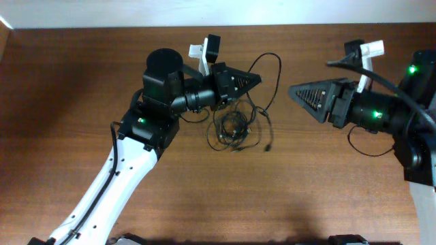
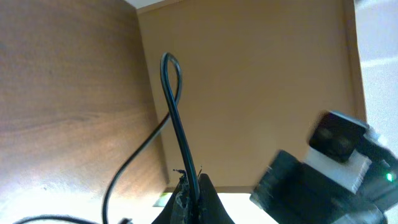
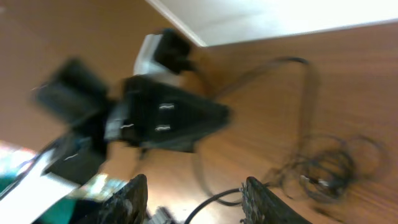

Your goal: Untangle cables

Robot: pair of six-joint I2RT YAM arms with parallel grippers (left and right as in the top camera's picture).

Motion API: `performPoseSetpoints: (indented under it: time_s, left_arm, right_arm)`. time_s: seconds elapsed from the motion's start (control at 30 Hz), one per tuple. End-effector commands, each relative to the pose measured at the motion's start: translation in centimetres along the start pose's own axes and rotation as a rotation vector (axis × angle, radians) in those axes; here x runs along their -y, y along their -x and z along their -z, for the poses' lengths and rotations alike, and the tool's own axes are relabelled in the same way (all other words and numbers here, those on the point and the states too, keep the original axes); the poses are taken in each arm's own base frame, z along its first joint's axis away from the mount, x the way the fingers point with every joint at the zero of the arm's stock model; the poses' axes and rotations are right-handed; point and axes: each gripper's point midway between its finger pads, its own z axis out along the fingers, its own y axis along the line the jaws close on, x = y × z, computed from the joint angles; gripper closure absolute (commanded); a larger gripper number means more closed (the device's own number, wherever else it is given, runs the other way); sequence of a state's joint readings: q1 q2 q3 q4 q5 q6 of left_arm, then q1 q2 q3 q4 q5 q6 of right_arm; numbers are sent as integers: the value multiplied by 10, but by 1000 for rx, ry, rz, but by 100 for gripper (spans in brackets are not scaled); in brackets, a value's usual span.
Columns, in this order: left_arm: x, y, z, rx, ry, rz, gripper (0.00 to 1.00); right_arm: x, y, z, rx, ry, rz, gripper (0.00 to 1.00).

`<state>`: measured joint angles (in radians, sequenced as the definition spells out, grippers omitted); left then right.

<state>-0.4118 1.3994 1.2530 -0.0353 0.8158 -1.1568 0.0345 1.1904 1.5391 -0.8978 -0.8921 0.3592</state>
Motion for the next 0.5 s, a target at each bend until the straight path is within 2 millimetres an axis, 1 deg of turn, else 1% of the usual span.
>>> performPoseSetpoints:
  time_s: [0.0,0.1,0.17,0.3,0.47]
  left_arm:
    - [23,0,1,-16,-89,-186,100]
    - [56,-7,7,-52,-224,-322,100]
    - [69,-11,10,-64,-276,-381,100]
    - [75,-22,6,-93,-298,-382,100]
    - [96,-41,0,-119,-376,-447,100]
  right_arm:
    - [20,7,2,44,-127,10,50]
    - [20,7,2,41,-123,9,48]
    - [20,7,2,41,-123,9,47]
    - [20,7,1,41,-122,9,45]
    - [22,6,0,35,-127,2,45]
